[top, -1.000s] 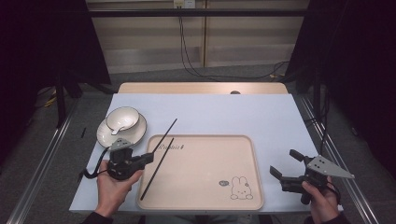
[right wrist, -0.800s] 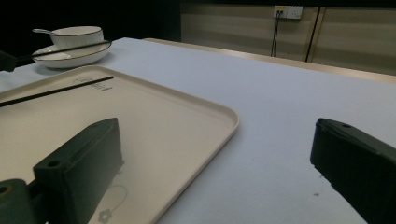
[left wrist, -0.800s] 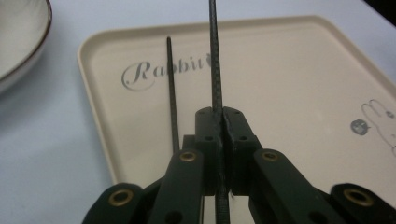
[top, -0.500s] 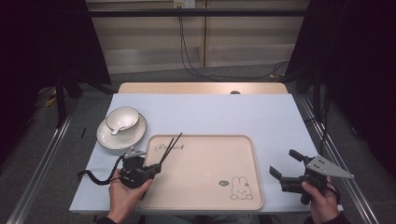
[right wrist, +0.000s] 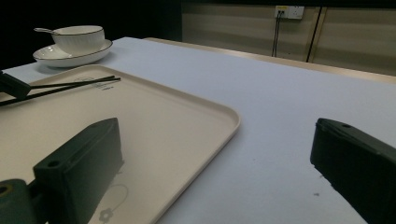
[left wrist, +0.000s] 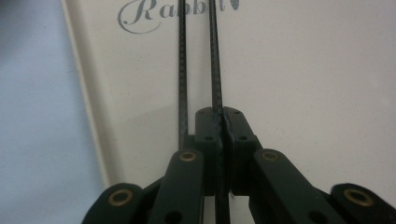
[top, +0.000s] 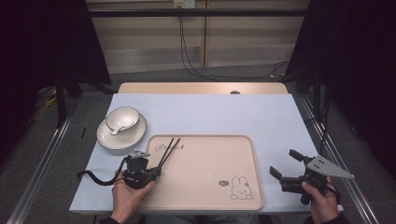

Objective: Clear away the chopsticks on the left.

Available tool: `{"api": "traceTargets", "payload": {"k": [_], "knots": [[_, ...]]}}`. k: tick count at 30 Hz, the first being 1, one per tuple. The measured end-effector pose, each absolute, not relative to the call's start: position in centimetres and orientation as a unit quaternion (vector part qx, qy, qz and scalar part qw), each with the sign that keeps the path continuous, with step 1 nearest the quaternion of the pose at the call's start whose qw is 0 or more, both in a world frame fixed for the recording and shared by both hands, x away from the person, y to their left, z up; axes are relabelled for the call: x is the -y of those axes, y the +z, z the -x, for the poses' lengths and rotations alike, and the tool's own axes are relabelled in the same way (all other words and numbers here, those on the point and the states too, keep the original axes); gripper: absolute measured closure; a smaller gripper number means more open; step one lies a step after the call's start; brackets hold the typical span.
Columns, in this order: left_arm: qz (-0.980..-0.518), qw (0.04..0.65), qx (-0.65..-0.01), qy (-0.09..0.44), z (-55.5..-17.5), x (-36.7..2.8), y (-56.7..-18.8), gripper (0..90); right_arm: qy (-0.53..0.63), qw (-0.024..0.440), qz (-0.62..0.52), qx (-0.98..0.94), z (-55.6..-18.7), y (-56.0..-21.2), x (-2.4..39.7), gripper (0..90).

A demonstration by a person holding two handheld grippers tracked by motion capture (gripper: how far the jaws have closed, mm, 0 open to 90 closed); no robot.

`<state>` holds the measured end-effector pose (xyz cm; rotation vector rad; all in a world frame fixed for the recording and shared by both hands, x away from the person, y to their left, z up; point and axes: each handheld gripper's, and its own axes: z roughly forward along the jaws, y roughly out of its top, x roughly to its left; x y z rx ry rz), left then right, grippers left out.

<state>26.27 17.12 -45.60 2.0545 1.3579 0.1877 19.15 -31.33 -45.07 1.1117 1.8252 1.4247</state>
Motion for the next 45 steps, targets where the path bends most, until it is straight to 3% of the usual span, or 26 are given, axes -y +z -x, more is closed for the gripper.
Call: {"api": "traceTargets", "payload": {"k": [23, 32, 37, 38, 43, 45], "knots": [[-0.792, 0.315, -0.517, 0.075, -26.7, -16.6, -46.2, 85.3, 0.532, 0.282, -0.413, -0.683, -19.2, -45.1, 31.4, 1.8], [-0.792, 0.332, -0.509, 0.064, -26.7, -16.9, -46.0, 80.8, 0.533, 0.279, -0.415, -0.683, -19.1, -45.1, 31.3, 1.8], [-0.794, 0.369, -0.478, 0.069, -26.6, -17.3, -45.2, 64.4, 0.533, 0.281, -0.415, -0.682, -19.1, -45.1, 31.4, 1.8], [-0.796, 0.375, -0.469, 0.074, -26.5, -17.5, -45.0, 64.4, 0.533, 0.281, -0.414, -0.682, -19.2, -45.1, 31.4, 1.8], [-0.8, 0.415, -0.418, 0.114, -26.2, -18.4, -43.9, 34.7, 0.534, 0.282, -0.414, -0.681, -19.2, -45.1, 31.4, 1.8], [-0.798, 0.413, -0.415, 0.139, -26.1, -18.9, -43.5, 18.7, 0.534, 0.282, -0.414, -0.681, -19.2, -45.1, 31.4, 1.8]]}}
